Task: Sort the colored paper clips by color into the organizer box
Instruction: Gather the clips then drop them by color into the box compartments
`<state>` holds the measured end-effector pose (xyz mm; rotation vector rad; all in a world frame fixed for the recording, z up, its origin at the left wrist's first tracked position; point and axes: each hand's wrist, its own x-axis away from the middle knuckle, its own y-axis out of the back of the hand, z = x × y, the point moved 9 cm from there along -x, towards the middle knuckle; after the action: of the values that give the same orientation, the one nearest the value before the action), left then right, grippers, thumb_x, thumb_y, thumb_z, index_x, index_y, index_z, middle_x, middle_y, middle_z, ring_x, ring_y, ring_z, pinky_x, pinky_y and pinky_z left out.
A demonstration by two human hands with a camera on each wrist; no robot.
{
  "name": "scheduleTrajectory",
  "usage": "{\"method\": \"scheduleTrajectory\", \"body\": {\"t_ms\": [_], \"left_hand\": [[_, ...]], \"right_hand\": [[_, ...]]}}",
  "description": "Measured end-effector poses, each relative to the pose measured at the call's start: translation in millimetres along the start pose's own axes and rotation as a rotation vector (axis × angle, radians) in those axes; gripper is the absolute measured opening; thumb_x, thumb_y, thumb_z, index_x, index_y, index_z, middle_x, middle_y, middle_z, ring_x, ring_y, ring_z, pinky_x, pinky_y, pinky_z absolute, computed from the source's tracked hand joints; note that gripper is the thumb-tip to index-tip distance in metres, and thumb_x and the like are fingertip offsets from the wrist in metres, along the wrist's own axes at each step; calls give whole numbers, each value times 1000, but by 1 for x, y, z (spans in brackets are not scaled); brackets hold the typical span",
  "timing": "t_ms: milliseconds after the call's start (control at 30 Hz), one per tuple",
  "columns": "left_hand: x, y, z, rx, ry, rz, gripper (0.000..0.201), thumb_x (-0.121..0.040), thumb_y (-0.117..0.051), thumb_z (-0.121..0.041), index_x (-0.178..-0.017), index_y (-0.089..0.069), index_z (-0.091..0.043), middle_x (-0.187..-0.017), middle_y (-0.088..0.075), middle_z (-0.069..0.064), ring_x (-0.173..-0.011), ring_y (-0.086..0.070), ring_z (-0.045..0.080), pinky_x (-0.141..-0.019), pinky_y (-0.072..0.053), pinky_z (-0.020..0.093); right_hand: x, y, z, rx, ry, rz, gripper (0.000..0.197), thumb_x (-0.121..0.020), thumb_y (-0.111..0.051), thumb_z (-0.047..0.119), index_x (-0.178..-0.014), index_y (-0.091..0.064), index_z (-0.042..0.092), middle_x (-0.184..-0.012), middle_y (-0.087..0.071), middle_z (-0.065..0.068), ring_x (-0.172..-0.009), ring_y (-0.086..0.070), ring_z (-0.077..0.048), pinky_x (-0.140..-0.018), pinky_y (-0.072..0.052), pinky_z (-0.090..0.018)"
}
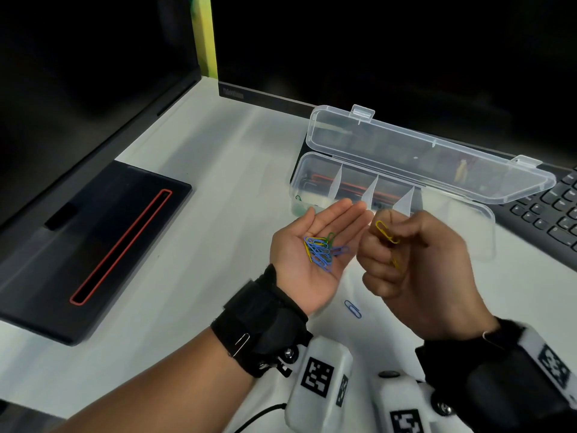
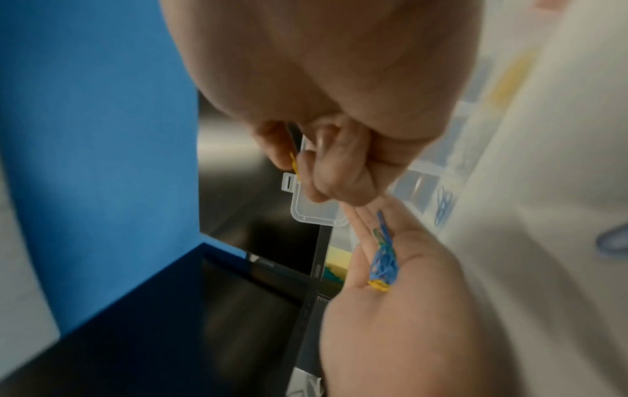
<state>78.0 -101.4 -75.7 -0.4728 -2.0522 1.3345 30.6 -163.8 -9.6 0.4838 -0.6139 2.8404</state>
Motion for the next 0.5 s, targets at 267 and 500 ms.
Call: {"method": "scheduleTrajectory", "body": {"t_ms": [267, 500], "left_hand": [[-3, 5, 3, -29, 4, -8, 45, -98, -35, -28, -102, -70, 0, -109, -71, 17, -90, -69, 25, -81, -51, 32], [-4, 7, 5, 11, 29, -3, 48, -98, -32, -30, -106, -69, -1, -117, -67, 19, -107, -66, 30, -108, -37, 42]], "right_hand": [[-6, -10, 4, 371, 74, -24, 24, -73, -51, 7, -53, -41, 15, -52, -30, 0, -41, -21, -10, -39, -15, -20], [-7, -27, 10, 986, 265, -17, 25, -97, -50, 15, -91, -72, 24, -90, -72, 9, -86, -65, -3, -81, -49, -18]]}}
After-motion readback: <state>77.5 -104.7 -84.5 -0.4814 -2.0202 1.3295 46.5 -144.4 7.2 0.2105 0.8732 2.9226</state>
